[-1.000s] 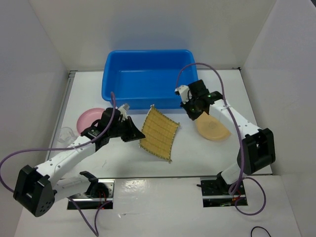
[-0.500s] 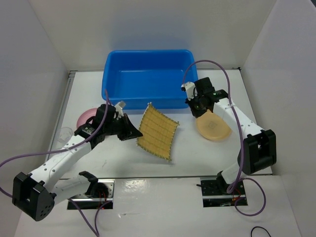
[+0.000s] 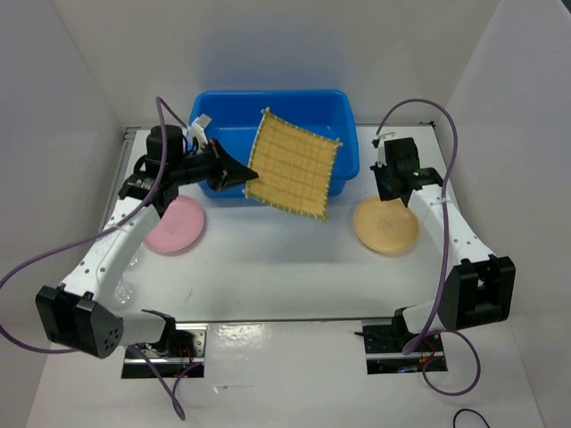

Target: Place the mixed dishes into the plastic bin

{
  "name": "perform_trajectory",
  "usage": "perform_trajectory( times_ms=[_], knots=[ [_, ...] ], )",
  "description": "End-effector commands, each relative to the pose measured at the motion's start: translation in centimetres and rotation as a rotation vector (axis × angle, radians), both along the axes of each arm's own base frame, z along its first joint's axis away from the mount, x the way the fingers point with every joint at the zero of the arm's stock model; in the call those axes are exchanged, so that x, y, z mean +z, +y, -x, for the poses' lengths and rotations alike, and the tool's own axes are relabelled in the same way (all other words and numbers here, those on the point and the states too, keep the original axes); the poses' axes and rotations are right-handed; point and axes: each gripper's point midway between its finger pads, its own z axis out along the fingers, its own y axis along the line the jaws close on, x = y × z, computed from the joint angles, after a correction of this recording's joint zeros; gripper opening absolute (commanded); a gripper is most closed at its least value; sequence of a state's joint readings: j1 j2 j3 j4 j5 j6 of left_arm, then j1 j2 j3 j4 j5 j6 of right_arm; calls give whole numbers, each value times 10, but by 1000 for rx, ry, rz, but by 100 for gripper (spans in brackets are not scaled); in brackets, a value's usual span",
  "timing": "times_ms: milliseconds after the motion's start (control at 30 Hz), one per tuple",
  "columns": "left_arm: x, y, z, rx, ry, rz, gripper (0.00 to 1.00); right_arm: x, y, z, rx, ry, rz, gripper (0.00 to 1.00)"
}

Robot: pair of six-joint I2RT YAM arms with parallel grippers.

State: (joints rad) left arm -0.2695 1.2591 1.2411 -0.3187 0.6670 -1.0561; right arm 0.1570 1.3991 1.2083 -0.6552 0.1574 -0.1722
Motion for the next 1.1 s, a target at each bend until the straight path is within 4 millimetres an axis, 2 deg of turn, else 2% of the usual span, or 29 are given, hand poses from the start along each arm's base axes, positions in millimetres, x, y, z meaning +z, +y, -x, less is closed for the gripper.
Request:
perform_trajectory(
  times_ms=[0, 33, 67, 100, 167, 200, 233, 267, 333, 367, 467, 533, 567, 667, 833, 900, 933, 1000, 1067],
  knots=[
    [50, 2, -29, -53, -112, 119, 0, 9, -23, -4, -145, -89, 33, 0],
    [53, 8, -40, -52, -131, 127, 0, 6, -28, -2, -172, -89, 47, 0],
    [65, 11, -51, -38, -144, 137, 0, 3, -35, 0, -194, -82, 59, 0],
    [57, 10, -71, -39, -125, 146, 0, -3, -37, 1, -211, -79, 63, 0],
    [57, 16, -95, -15, -116, 144, 0, -4, -43, 2, -248, -89, 82, 0],
    [56, 14, -113, -17, -123, 139, 0, -6, -45, 2, -253, -81, 91, 0],
    [52, 13, -122, -17, -116, 138, 0, -6, -45, 2, -253, -81, 91, 0],
    [36, 11, -140, -3, -78, 138, 0, -5, -49, 2, -271, -85, 110, 0],
    [39, 9, -158, 1, -94, 162, 0, -4, -52, 3, -280, -87, 120, 0],
    [19, 12, -176, 24, -49, 160, 0, 1, -56, 3, -298, -94, 138, 0],
    [2, 10, -205, 48, -25, 162, 0, 8, -64, 10, -323, -101, 179, 0],
    [-10, 6, -217, 69, -5, 152, 0, 10, -67, 14, -323, -95, 195, 0],
    [-23, 1, -224, 77, 25, 150, 0, 11, -68, 19, -316, -92, 202, 0],
    [-49, 3, -241, 119, 51, 134, 0, 6, -66, 27, -301, -84, 188, 0],
    [-93, -7, -255, 145, 120, 132, 0, 1, -65, 25, -316, -95, 173, 0],
    [-106, -11, -257, 152, 140, 122, 0, -1, -55, 25, -300, -102, 176, 0],
    [-119, -10, -261, 165, 159, 114, 0, -1, -52, 24, -291, -103, 175, 0],
    [-138, -16, -261, 159, 198, 103, 0, -1, -52, 24, -291, -103, 175, 0],
    [-143, -20, -260, 160, 218, 94, 0, -1, -50, 25, -287, -105, 181, 3]
  ],
)
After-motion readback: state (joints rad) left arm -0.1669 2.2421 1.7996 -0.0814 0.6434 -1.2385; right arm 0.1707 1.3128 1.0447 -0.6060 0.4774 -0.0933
